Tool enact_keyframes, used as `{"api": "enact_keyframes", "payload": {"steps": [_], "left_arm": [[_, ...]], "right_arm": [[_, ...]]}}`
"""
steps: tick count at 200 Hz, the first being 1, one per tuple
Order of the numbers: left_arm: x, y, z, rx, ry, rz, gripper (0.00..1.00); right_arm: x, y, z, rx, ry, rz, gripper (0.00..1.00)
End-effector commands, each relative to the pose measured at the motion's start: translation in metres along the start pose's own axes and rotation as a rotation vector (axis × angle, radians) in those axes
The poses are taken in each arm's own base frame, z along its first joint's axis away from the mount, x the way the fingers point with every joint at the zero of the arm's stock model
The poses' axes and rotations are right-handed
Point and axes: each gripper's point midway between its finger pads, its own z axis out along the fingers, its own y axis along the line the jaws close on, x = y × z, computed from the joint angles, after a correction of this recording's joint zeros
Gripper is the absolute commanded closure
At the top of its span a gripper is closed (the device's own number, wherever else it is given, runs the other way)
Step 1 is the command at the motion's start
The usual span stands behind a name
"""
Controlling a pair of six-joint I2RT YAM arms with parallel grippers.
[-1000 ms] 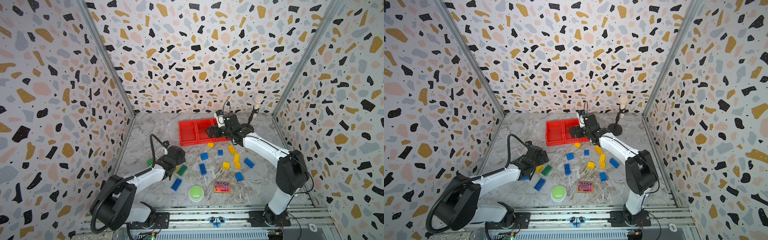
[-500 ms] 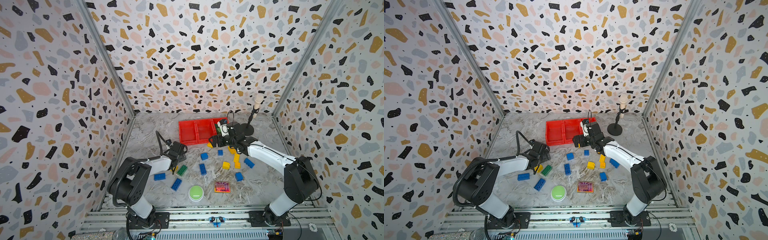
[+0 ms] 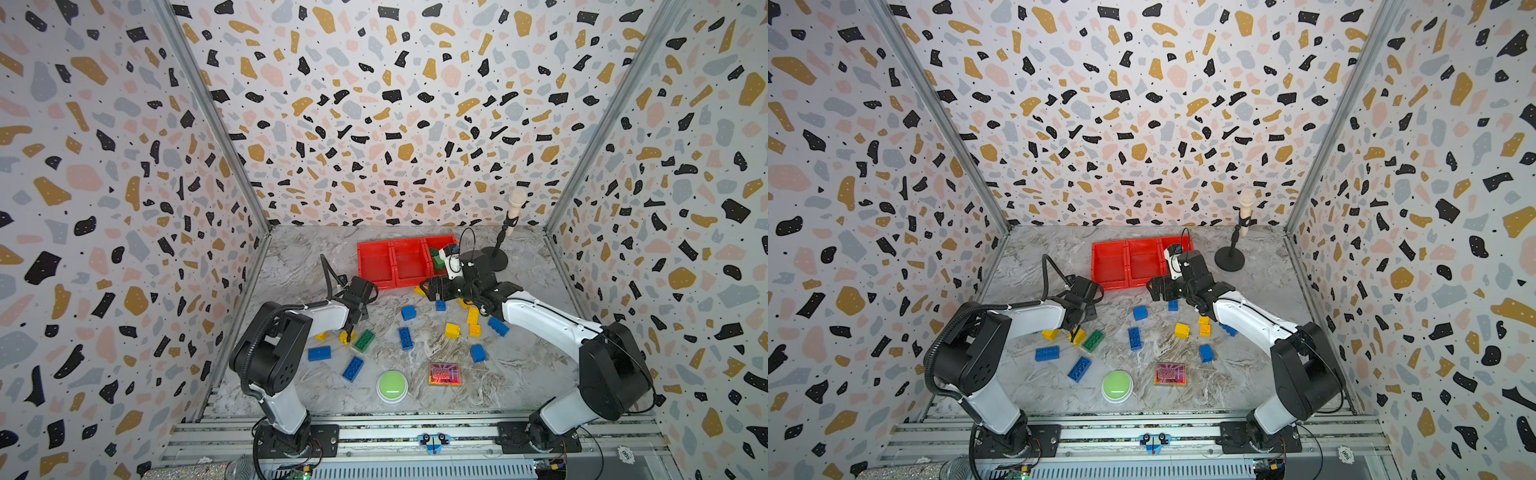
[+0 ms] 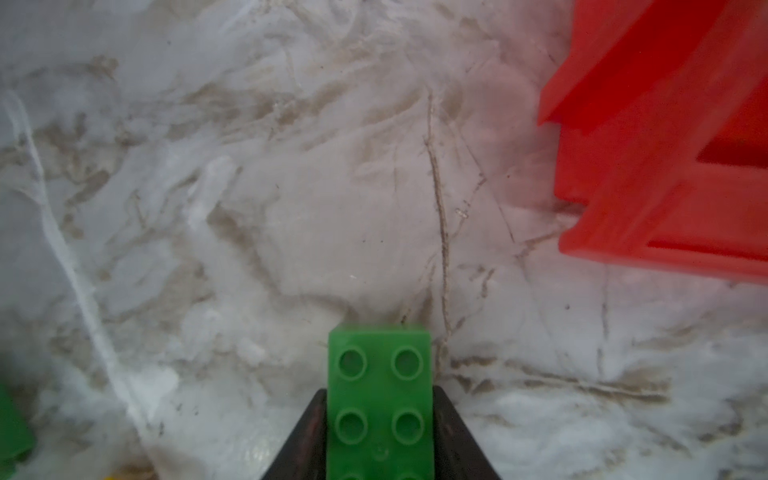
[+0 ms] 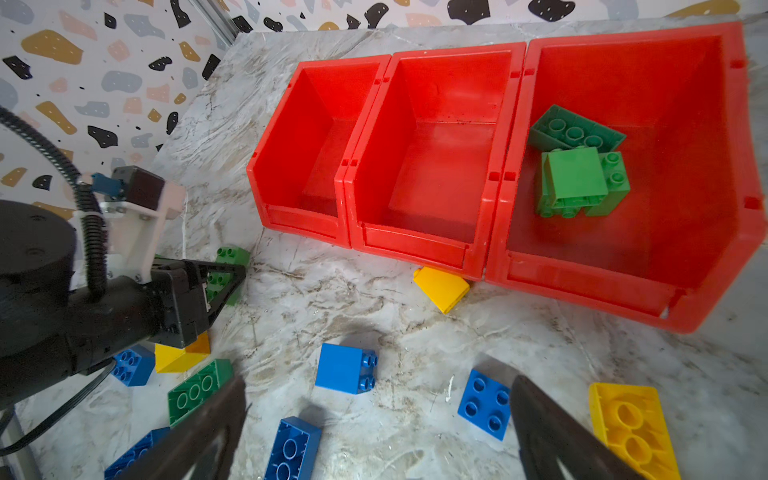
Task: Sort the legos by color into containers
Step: 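Lower the left gripper onto a green brick and grasp it, then carry the green brick with the left gripper into the same bin and release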
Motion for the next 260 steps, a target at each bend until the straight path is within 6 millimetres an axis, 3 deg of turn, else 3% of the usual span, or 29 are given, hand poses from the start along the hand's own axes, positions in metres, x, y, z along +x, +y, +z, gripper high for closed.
{"api": "enact_keyframes", "payload": {"steps": [1, 31, 59, 100, 156, 197, 238, 260], "left_arm": [[0.009, 0.009, 0.002, -0.044, 0.055, 0.056, 0.74], [-0.004, 0.001, -0.012, -0.022, 0.043, 0.077, 0.81], [-0.040, -0.031, -0.051, -0.009, -0.047, 0.166, 0.81], [-0.099, -0.126, -0.105, 0.181, -0.180, 0.204, 0.81], [-0.143, -0.271, -0.139, 0.725, -0.323, 0.187, 0.77], [-0.162, -0.333, -0.144, 0.994, -0.437, 0.106, 0.76], [-0.168, -0.358, -0.121, 1.083, -0.451, -0.035, 0.76], [-0.171, -0.361, -0.105, 1.052, -0.461, -0.075, 0.75]], "right_arm": [[-0.018, 0.007, -0.022, -0.009, -0.076, -0.004, 0.01], [-0.018, 0.009, -0.039, -0.009, -0.098, -0.005, 0.01], [-0.013, 0.003, -0.058, 0.032, -0.122, -0.004, 0.01], [-0.001, -0.007, -0.087, 0.082, -0.157, 0.003, 0.01], [0.003, -0.019, -0.132, 0.140, -0.236, 0.037, 0.01], [0.005, -0.021, -0.143, 0.140, -0.256, 0.056, 0.01], [0.007, -0.022, -0.146, 0.138, -0.255, 0.065, 0.01], [0.007, -0.025, -0.147, 0.149, -0.254, 0.068, 0.01]]}}
